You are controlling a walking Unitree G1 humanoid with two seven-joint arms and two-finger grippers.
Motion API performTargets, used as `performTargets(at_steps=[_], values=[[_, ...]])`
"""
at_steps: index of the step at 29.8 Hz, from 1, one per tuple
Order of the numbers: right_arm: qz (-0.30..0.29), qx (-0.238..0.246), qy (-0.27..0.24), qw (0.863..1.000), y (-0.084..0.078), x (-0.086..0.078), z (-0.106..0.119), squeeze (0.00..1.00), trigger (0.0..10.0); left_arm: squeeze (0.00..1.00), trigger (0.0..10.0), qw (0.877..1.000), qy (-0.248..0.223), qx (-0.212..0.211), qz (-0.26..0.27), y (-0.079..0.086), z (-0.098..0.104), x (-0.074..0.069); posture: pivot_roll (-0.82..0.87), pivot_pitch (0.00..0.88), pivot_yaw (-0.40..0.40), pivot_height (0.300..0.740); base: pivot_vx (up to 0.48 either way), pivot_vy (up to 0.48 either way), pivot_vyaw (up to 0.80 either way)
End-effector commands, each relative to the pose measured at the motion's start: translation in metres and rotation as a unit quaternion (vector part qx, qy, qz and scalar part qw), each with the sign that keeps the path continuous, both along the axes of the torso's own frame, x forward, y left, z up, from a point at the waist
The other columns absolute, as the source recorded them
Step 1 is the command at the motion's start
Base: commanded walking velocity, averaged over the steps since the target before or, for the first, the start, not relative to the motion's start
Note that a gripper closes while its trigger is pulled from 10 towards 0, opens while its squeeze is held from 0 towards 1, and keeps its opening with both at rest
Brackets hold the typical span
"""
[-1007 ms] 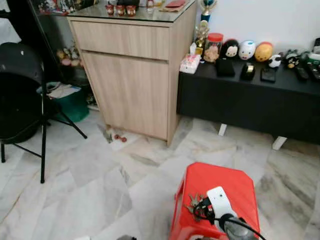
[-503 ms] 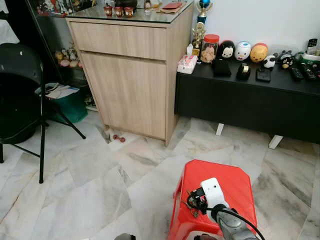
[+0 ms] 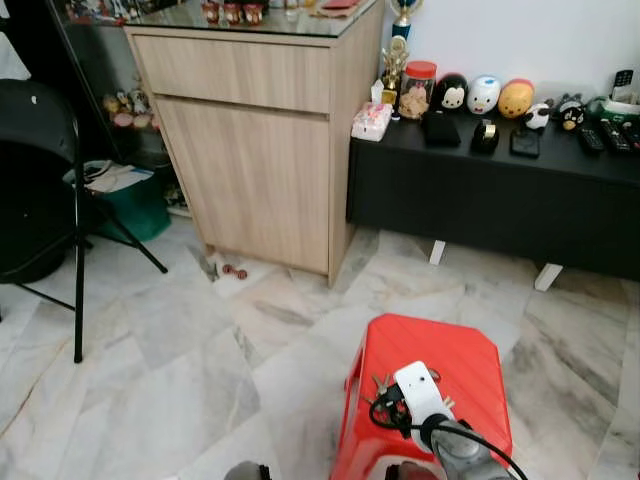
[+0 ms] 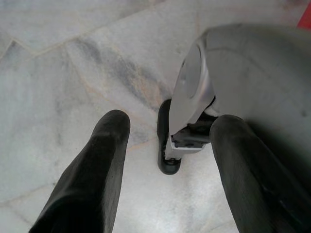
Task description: Hang keys on a hook
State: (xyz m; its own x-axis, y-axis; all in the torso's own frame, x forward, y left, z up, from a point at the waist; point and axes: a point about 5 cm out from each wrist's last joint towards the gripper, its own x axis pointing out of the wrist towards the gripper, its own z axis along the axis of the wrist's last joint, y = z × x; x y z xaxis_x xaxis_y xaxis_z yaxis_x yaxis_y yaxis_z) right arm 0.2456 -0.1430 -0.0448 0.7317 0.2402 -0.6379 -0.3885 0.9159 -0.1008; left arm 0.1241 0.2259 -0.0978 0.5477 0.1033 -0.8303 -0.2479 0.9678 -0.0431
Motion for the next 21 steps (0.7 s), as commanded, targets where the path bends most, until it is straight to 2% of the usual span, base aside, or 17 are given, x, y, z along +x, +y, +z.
performTargets(at_steps=[1,8,16,19,21], values=[[0.007,0.002,-0.006,1.0,0.003,0.005,0.003,0.0,10.0,0.0,10.0,1.0,0.011,0.001,0.0,0.001,-0.002,-0.006,0.03,0.025,-0.016,0.612,0.0,0.0,0.0],[0.007,0.004,-0.015,1.0,0.008,0.016,0.011,0.0,10.0,0.0,10.0,1.0,0.009,0.004,0.001,0.004,-0.001,-0.006,0.04,0.04,-0.018,0.612,0.0,0.0,0.0],[0.013,-0.007,-0.011,1.0,0.009,0.019,0.012,0.0,10.0,0.0,10.0,1.0,-0.007,0.008,0.014,0.01,0.002,-0.001,0.05,0.076,-0.023,0.612,0.0,0.0,0.0],[0.013,-0.009,-0.01,1.0,0.01,0.021,0.014,0.0,10.0,0.0,10.0,0.999,-0.033,0.011,0.005,0.012,0.008,0.012,0.07,0.104,-0.025,0.612,0.0,0.0,0.0],[0.01,-0.01,-0.01,1.0,0.01,0.022,0.014,0.0,10.0,0.0,10.0,0.999,-0.04,0.011,0.001,0.009,0.009,0.014,0.07,0.118,-0.026,0.612,0.0,0.0,0.0]])
